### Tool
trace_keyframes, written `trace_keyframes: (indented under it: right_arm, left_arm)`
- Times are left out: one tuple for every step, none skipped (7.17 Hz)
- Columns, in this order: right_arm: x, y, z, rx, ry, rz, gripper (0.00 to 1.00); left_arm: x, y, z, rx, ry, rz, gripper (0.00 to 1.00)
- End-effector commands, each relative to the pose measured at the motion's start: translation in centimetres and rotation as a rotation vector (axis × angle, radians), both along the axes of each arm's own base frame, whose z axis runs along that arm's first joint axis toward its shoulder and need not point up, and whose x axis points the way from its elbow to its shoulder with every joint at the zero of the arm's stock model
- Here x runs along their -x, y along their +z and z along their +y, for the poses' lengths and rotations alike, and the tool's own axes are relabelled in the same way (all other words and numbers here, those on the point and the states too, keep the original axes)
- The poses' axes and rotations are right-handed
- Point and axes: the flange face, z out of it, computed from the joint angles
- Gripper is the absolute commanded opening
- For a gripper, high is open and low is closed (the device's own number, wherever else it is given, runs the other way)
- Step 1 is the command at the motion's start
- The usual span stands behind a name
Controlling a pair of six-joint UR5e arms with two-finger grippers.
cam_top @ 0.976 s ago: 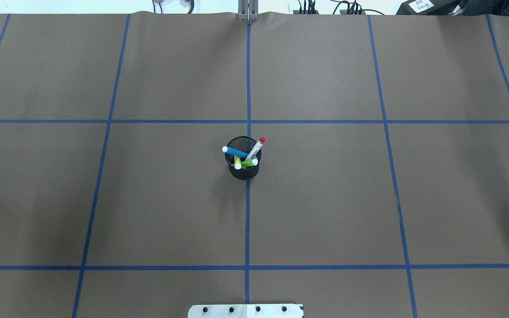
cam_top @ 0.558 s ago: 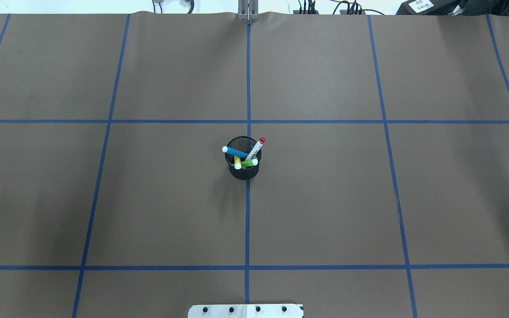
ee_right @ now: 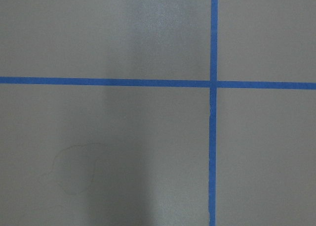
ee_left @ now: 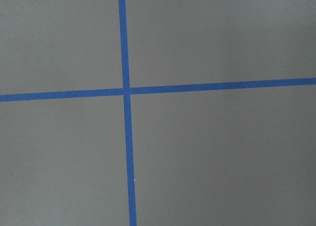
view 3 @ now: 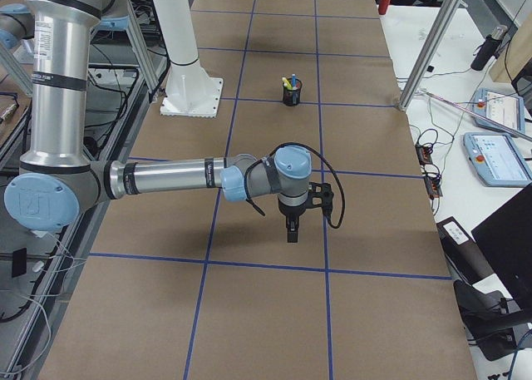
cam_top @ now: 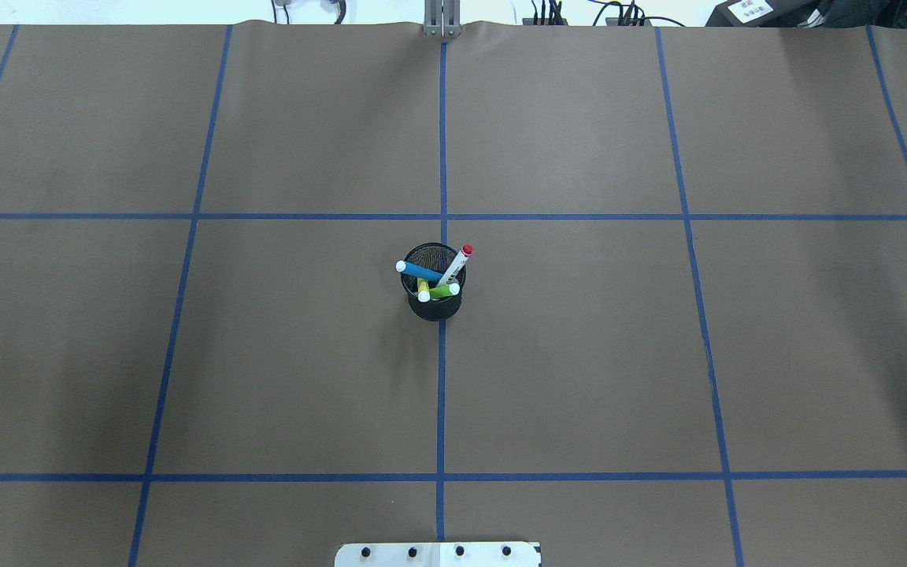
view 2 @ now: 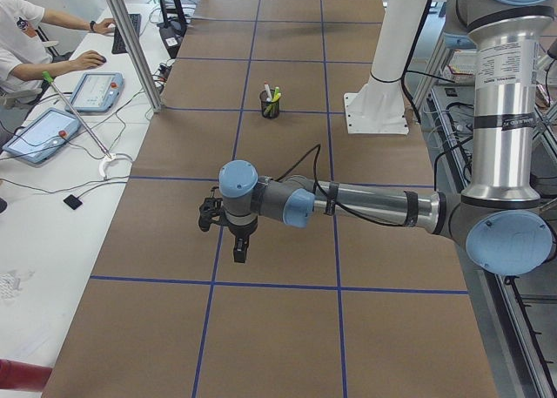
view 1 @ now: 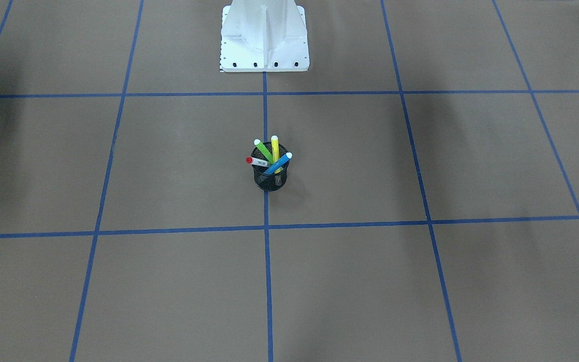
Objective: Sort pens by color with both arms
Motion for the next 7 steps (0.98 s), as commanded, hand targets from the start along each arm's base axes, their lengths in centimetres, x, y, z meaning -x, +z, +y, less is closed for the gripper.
trace_keyframes:
  right_arm:
    - [0.1, 0.5, 0.5, -0.022, -0.003, -0.014, 1.00]
    - [0.4, 0.2, 0.5, -0.028, -0.012, -0.033, 1.00]
    - [1.1, -0.4, 0.4, -0.061, -0.026, -0.065, 1.00]
    - [2.0, -1.1, 0.4, -0.086, -0.046, -0.089, 1.00]
    - [3.2, -1.9, 0.3, -0.082, -0.061, -0.114, 1.00]
    - [5.2, -3.9, 0.2, -0.075, -0.061, -0.129, 1.00]
    - [8.1, -7.4, -0.2, -0.051, -0.038, -0.150, 1.00]
  left_arm:
    - [-0.1, 0.0, -0.1, -0.002, 0.003, 0.001, 1.00]
    - [-0.1, -0.2, -0.1, -0.001, 0.000, 0.002, 1.00]
    - [-0.1, -0.1, 0.0, 0.017, -0.016, 0.004, 1.00]
    - [-0.1, -0.4, -0.1, 0.010, -0.017, 0.005, 1.00]
    - [-0.1, -0.2, 0.0, 0.003, -0.015, 0.005, 1.00]
    - [-0.1, -0.2, 0.0, 0.004, -0.016, 0.005, 1.00]
    - [-0.1, -0.4, 0.0, 0.003, -0.018, 0.007, 1.00]
